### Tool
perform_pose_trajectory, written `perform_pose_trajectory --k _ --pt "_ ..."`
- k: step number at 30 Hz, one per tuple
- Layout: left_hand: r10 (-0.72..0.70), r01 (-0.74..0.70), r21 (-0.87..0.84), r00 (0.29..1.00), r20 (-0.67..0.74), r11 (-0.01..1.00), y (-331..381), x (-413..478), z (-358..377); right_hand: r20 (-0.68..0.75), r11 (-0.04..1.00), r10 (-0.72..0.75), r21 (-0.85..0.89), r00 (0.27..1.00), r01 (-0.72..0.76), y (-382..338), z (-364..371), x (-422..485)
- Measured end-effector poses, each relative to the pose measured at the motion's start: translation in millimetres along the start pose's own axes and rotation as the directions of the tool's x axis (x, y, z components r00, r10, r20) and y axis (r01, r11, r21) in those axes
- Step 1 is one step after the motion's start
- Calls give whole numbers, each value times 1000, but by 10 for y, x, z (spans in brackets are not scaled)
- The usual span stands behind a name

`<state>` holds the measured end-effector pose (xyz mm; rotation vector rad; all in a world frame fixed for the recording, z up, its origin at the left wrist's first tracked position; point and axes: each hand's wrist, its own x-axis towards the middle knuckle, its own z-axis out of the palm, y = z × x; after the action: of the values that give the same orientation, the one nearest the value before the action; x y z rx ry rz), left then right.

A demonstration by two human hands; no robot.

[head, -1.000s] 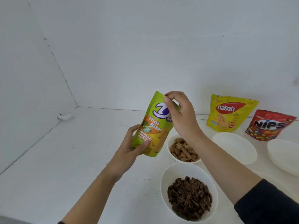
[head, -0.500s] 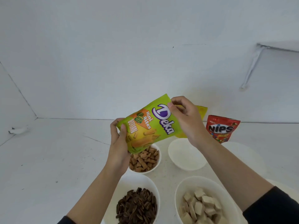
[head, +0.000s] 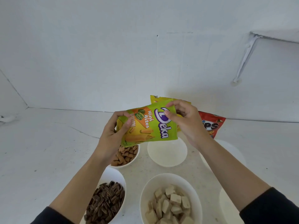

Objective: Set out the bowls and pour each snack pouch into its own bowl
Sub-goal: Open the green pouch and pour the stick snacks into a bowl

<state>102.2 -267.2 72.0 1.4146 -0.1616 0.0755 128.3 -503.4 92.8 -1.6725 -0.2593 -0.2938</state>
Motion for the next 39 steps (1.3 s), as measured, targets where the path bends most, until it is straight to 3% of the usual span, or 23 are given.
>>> perform_pose_trajectory --k 4,12,24,33,39 --pt "-44 42 87 999 25 995 -4 66 -37 55 999 41 -29 998 -39 193 -95 -6" --pt "-43 59 217 996 -76 975 -56 212 -8 121 988 150 22 981 -154 497 -92 33" --pt "-34 36 371 999 -11 928 -233 349 -129 187 951 298 19 936 -307 770 -36 -57" --pt "-15 14 363 1000 -1 932 -246 366 -128 144 959 282 -4 949 -284 755 -7 -38" --pt "83 -74 378 997 -7 923 66 453 -107 91 976 207 56 974 -213 579 14 50"
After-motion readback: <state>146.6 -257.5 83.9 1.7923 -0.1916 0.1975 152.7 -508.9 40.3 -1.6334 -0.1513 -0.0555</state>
